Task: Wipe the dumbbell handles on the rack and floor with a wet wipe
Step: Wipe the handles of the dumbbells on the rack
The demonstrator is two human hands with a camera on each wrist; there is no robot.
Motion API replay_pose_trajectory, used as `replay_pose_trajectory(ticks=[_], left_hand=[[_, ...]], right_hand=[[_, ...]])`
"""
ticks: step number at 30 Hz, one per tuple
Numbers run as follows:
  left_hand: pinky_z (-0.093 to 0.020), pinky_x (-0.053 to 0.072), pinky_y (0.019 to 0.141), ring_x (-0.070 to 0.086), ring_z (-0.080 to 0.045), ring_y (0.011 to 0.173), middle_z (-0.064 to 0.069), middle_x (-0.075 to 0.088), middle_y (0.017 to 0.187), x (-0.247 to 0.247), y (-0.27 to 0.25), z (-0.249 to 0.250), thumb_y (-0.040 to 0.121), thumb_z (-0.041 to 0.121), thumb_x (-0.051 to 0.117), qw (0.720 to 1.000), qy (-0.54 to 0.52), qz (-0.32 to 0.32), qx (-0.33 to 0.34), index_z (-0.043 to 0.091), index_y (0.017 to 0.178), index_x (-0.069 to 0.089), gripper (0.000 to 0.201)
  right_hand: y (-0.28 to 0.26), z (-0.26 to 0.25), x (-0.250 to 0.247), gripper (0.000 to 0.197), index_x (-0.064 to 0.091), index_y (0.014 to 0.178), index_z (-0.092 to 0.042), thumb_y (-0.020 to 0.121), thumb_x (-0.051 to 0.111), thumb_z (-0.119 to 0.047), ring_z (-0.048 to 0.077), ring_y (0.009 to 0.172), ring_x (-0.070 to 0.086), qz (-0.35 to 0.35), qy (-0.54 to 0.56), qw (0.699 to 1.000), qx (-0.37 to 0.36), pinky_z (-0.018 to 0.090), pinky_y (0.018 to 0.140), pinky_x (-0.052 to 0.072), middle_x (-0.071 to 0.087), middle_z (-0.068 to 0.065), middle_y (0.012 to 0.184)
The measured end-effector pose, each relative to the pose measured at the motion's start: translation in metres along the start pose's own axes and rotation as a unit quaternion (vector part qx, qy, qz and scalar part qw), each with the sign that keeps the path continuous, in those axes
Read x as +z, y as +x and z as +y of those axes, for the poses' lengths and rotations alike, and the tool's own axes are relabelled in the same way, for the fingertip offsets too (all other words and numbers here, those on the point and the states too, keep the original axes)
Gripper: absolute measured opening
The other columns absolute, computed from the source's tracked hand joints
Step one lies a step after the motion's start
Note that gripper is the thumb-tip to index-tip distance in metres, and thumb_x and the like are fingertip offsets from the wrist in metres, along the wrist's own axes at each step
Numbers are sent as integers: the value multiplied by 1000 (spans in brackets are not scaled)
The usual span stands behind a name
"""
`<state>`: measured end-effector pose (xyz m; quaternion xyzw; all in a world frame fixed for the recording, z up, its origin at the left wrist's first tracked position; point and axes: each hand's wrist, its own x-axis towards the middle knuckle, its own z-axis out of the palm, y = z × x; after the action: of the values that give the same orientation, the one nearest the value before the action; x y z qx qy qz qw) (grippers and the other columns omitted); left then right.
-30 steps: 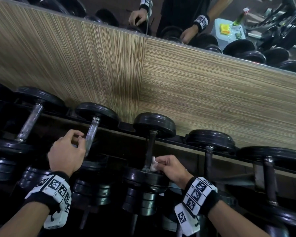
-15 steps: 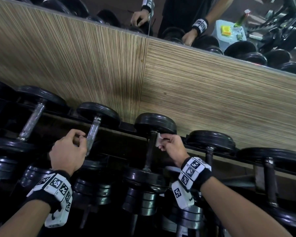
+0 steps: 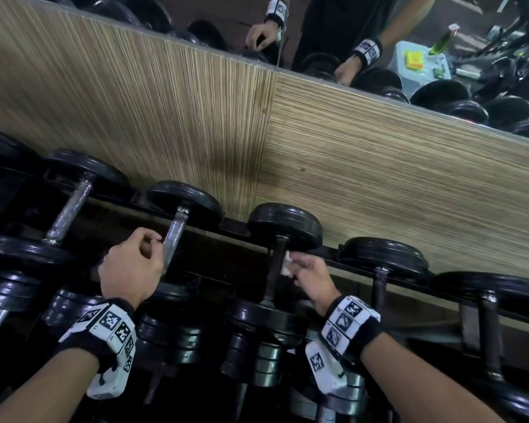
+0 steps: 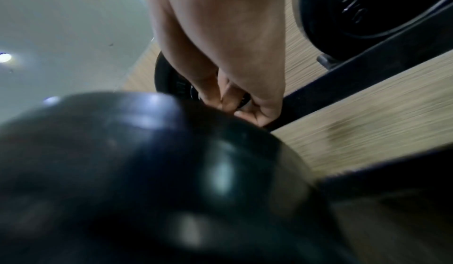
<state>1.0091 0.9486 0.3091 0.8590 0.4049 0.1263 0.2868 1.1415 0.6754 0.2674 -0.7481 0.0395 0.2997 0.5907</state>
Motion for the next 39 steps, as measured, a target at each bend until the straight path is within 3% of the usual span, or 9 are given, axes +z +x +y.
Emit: replay_pose_trajectory(ticks=[2,5,12,15,20,24,28,34,39], left_hand=[[-37,41,71,55,-24,68,12,60,65,0,0,0,92,27,56,1000,-2,0,2,31,88,62,9],[-36,40,70,55,-23,67,12,60,65,0,1,-2,93,26,56,1000,-5,2,5,31,86,63,10],[-37,41,72,56,-24,68,11,61,66,0,1,-2,93,26,56,1000,-8,-2,-3,30,85,64,12],[-38,42,73,56,-25,69,10,61,65,-1,1,-2,93,26,56,1000,-11,-1,-4,30,84,64,12],[-39,42,72,54,-24,66,11,60,62,-1,0,-1,93,25,56,1000,-11,0,-2,29,83,64,14],[-41,46,73,56,-25,64,10,60,62,0,0,-1,93,26,55,1000,-7,0,-6,28,82,63,14],[-41,45,73,54,-30,66,9,57,60,1,-1,2,92,27,55,1000,3,-1,-18,28,80,63,15],[-39,42,71,53,-30,67,5,60,61,0,-1,1,93,27,55,1000,0,-3,-19,28,80,63,16],[-37,40,71,52,-25,65,7,60,61,0,-1,-1,94,27,54,1000,-10,-2,-17,27,80,63,16]], right_hand=[[13,-9,2,22,71,109,-10,100,53,0,4,61,52,27,-17,999,4,11,51,41,65,-2,77],[5,-9,3,29,71,98,-16,98,50,5,3,62,53,-3,-25,999,24,11,51,40,65,-12,69],[-24,20,-2,18,74,107,-2,99,58,-4,11,85,69,-140,-5,989,40,17,75,53,77,9,97],[-15,17,-6,18,68,94,12,99,57,-1,10,72,63,-98,-47,994,1,21,68,48,73,16,84],[5,-3,-6,9,69,99,-15,95,65,-8,11,70,68,62,-148,981,-110,33,73,54,75,1,75],[-13,5,-7,6,70,90,-19,92,69,-13,12,72,70,12,-211,970,-120,43,77,57,75,3,75],[-43,8,-15,12,72,83,-17,94,71,-22,3,74,70,-104,-298,944,-97,32,80,56,75,-10,72],[-14,-22,-9,15,76,98,-16,88,72,-5,5,76,62,107,-274,931,-214,6,69,42,70,-2,86],[-13,-27,5,21,78,101,-14,88,70,0,-1,84,60,65,-301,921,-238,-1,78,37,70,-6,93]])
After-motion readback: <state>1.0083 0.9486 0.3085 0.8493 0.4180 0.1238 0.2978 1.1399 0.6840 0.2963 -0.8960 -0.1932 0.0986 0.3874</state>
